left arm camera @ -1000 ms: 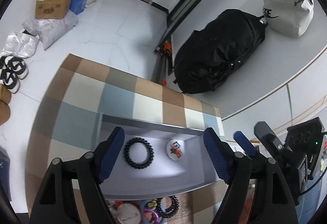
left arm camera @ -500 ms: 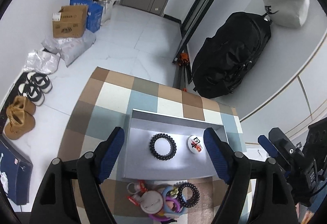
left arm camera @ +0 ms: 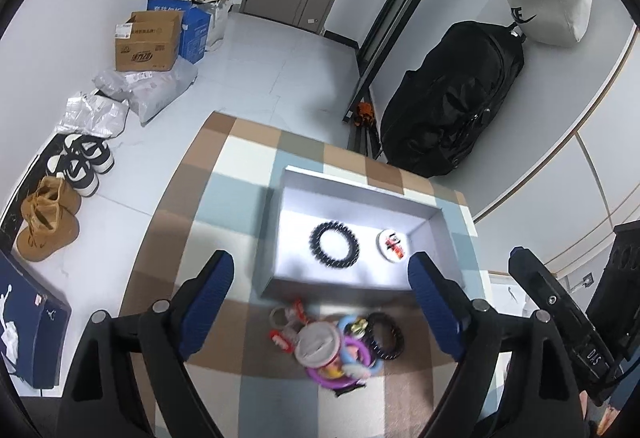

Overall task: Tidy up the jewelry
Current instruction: 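Grasp the red-and-white toy piece with the left gripper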

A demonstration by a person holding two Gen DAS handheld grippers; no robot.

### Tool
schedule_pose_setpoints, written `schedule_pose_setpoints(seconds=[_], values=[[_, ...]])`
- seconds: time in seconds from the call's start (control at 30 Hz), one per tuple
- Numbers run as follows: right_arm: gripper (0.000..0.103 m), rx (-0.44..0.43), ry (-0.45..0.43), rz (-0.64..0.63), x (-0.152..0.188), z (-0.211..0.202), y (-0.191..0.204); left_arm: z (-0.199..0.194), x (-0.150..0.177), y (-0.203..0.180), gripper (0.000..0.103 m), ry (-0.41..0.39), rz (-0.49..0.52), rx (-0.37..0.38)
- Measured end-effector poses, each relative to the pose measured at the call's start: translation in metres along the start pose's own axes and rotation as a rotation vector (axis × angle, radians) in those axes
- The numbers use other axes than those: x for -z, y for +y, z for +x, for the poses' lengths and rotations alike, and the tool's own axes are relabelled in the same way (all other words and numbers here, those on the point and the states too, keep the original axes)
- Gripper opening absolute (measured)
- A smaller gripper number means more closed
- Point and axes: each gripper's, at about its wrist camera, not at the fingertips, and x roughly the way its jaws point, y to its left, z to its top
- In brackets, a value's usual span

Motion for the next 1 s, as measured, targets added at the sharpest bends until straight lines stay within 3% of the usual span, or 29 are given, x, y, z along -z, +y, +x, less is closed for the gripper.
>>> schedule_pose_setpoints(seconds=[0.1, 0.27, 0.5, 0.63, 0.87, 1.0], values=[[0.103, -0.004, 0.016, -0.008, 0.006, 0.001, 0.002, 0.000, 0.006, 0.008, 0.086, 0.026, -0.016, -0.005], [0.103, -0.004, 0.038, 0.013, 0.013, 0.000, 0.000, 0.006, 0.016, 0.023, 0.086, 0.122, -0.095, 0.084], [0.103, -0.013, 0.081, 0.007, 0.023, 0.003, 0.008, 0.021, 0.026, 0.040, 0.086, 0.189, -0.175, 0.033], [0.103, -0.006, 0.099, 0.002, 0.027, 0.003, 0.011, 0.029, 0.032, 0.058, 0.085, 0.227, -0.274, 0.085], [0.103, -0.014, 0.108, 0.023, 0.027, 0.003, 0.009, 0.039, 0.036, 0.064, 0.063, 0.268, -0.351, 0.157], [0.103, -0.014, 0.109, 0.041, 0.026, 0.002, 0.007, 0.041, 0.036, 0.061, 0.060, 0.264, -0.346, 0.157]])
